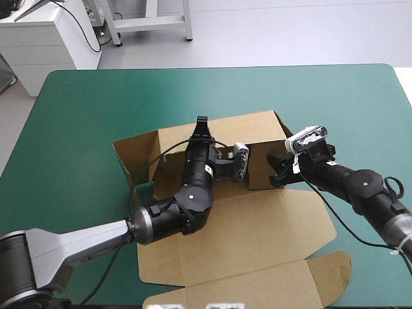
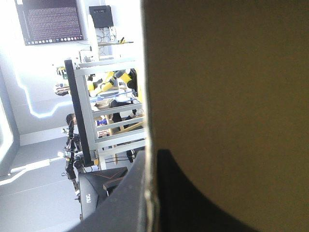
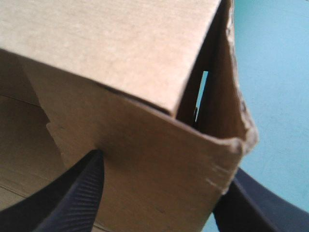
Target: Fold the box
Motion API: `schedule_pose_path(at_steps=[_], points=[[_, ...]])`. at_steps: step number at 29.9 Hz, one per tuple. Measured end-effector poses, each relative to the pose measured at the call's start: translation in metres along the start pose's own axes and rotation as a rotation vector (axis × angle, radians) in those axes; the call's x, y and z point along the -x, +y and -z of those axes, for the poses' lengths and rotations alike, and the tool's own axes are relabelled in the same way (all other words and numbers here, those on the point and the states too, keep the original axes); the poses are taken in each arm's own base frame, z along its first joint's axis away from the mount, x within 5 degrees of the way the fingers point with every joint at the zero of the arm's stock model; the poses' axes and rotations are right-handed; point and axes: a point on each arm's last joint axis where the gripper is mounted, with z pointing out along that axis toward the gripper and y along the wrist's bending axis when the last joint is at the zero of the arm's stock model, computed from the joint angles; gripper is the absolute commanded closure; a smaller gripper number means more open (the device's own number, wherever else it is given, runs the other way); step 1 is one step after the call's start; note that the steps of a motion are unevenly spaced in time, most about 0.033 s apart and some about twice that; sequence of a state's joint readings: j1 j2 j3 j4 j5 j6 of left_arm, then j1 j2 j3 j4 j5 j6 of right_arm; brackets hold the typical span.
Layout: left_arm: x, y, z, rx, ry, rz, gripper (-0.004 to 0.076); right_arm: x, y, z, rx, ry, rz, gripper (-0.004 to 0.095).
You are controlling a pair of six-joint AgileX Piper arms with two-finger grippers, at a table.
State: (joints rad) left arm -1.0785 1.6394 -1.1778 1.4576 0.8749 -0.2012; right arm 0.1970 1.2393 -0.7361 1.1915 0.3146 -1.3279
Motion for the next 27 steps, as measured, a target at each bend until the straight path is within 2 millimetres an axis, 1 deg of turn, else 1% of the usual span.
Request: schedule_pose_path(at_steps=[10, 14, 16, 17, 18, 19, 21, 22, 27], points=[[0.002, 0.0, 0.0, 0.003, -0.021, -0.006, 0.0731, -0.01, -0.004, -0.017, 0.006, 0.048, 0.014, 0.0375], [0.003, 0.0, 0.0, 0.003, -0.028, -0.007, 0.0731, -0.009, -0.006, -0.024, 0.003, 0.046, 0.021, 0.039], [0.003, 0.0, 0.0, 0.002, -0.031, -0.007, 0.0731, -0.008, -0.007, -0.027, 0.002, 0.046, 0.024, 0.0474], [0.003, 0.0, 0.0, 0.002, -0.03, -0.007, 0.0731, -0.008, -0.007, -0.027, 0.003, 0.045, 0.025, 0.0531], [0.003, 0.0, 0.0, 0.002, -0.03, -0.007, 0.0731, -0.008, -0.008, -0.028, 0.003, 0.046, 0.026, 0.0639], [0.003, 0.0, 0.0, 0.001, -0.03, -0.006, 0.0731, -0.008, -0.007, -0.028, 0.007, 0.046, 0.028, 0.0723], [0.003, 0.0, 0.0, 0.0, -0.028, -0.004, 0.0731, -0.008, -0.008, -0.028, 0.002, 0.045, 0.03, 0.0936], [0.003, 0.0, 0.0, 0.0, -0.028, -0.004, 0.0731, -0.008, -0.009, -0.028, -0.007, 0.044, 0.029, 0.0915], [0.002, 0.0, 0.0, 0.0, -0.027, 0.003, 0.0731, -0.007, -0.011, -0.028, -0.025, 0.041, 0.023, 0.0923]])
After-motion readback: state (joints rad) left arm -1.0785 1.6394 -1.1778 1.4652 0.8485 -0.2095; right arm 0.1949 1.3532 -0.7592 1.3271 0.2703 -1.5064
